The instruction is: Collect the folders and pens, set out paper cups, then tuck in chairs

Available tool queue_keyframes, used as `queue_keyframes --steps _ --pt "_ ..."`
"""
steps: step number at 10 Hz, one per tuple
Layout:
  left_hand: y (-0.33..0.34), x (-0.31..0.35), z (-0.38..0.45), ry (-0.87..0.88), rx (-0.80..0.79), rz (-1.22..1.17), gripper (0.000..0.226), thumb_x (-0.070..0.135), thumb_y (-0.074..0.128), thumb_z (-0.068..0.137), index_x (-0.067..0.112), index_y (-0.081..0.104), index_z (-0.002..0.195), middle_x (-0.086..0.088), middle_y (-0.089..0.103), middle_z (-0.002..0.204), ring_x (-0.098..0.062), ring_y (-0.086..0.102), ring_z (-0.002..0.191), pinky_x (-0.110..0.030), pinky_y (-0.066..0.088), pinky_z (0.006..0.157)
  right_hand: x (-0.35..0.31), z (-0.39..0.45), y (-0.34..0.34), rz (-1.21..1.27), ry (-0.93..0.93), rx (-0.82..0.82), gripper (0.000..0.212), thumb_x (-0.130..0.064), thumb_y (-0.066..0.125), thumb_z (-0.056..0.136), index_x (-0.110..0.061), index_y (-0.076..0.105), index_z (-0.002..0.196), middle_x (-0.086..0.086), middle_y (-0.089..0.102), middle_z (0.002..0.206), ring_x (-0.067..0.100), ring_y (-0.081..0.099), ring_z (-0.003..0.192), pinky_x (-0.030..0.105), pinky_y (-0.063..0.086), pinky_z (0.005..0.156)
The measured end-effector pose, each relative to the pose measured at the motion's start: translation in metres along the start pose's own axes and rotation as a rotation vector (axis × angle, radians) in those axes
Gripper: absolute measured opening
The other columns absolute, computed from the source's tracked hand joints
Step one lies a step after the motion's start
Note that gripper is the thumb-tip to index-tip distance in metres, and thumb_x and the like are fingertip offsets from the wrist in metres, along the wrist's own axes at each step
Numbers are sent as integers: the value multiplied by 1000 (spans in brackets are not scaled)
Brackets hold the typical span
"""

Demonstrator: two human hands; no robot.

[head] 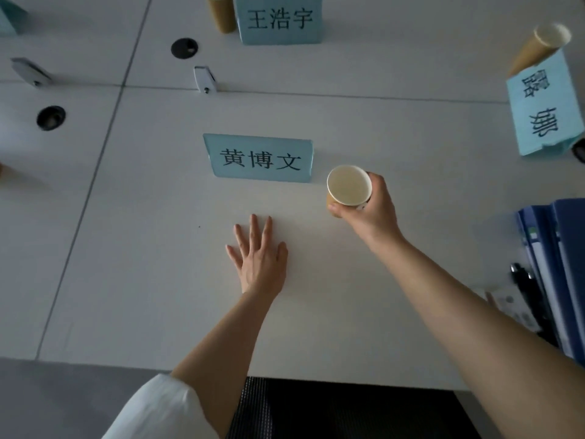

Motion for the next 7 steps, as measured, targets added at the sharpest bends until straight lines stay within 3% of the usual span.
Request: queue_keyframes --steps 1,2,4,7 --pt "5 1 -2 -1 87 68 63 48 21 96 31 9 155 4 -3 164 -27 -16 149 -54 -10 118 -2 36 5 -9 27 20 75 -25 85 65 -21 44 128 -3 58 123 19 56 111 28 44 90" --pt "5 2 -3 -11 148 121 64 47 22 94 28 16 155 1 5 164 -29 -8 150 -55 -5 119 -5 58 12 -21 7 19 75 -26 84 66 -20 42 129 -3 57 124 19 55 111 29 44 89" --pt "8 1 -2 -24 164 192 66 48 27 94 27 15 155 1 3 164 -28 -8 150 -54 -3 119 -1 79 19 -57 -29 29 74 -27 83 66 -18 43 127 -1 59 123 21 57 110 28 44 87" --pt "3 3 -3 -20 217 211 67 47 31 93 28 18 155 1 7 164 -27 -6 151 -54 0 119 19 77 29 -12 75 -91 72 -15 79 72 -13 38 131 0 55 127 18 53 114 22 36 86"
Point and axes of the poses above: each hand's wrist, its own z-axis towards the middle knuckle, its own y-axis out of the palm, x = y × z, the point moved 10 cm from there along z, towards the middle knuckle
